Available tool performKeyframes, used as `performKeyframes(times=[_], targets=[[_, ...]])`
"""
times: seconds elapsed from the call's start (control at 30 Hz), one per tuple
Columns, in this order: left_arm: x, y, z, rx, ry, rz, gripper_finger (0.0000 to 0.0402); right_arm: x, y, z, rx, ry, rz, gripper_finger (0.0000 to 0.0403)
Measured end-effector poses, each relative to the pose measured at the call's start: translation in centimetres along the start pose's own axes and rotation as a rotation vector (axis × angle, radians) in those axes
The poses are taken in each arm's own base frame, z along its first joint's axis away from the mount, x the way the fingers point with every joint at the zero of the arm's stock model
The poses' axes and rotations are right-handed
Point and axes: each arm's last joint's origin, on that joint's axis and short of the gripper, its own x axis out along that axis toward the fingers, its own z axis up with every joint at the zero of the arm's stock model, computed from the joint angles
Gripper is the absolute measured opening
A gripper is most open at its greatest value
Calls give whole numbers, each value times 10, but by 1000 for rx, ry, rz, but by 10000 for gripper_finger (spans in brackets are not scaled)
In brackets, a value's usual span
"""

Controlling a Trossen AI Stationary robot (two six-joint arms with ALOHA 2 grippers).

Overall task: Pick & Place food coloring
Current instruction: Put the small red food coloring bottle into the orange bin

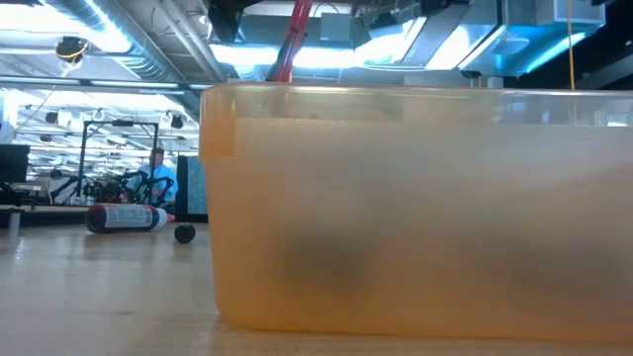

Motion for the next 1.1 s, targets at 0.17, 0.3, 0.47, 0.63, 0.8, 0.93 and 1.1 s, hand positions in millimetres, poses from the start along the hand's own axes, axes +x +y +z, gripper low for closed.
performKeyframes(times=[0.17,0.3,0.47,0.63,0.8,0.93,1.1], targets=[[0,0,0,2,1,0,61,13,-2,-10,-8,-17,-5,252],[0,0,0,2,1,0,61,21,-3,-7,12,-31,36,252],[0,0,0,3,1,1,61,35,-5,-8,17,-27,68,252],[0,0,0,3,1,0,61,40,-4,-5,14,-13,73,226],[0,-1,0,3,5,-20,61,41,-5,-5,13,-4,68,164],[0,-1,0,3,5,-23,61,41,-6,-7,14,10,66,114],[0,-1,-1,4,7,-20,61,41,-6,-7,14,11,65,75]])
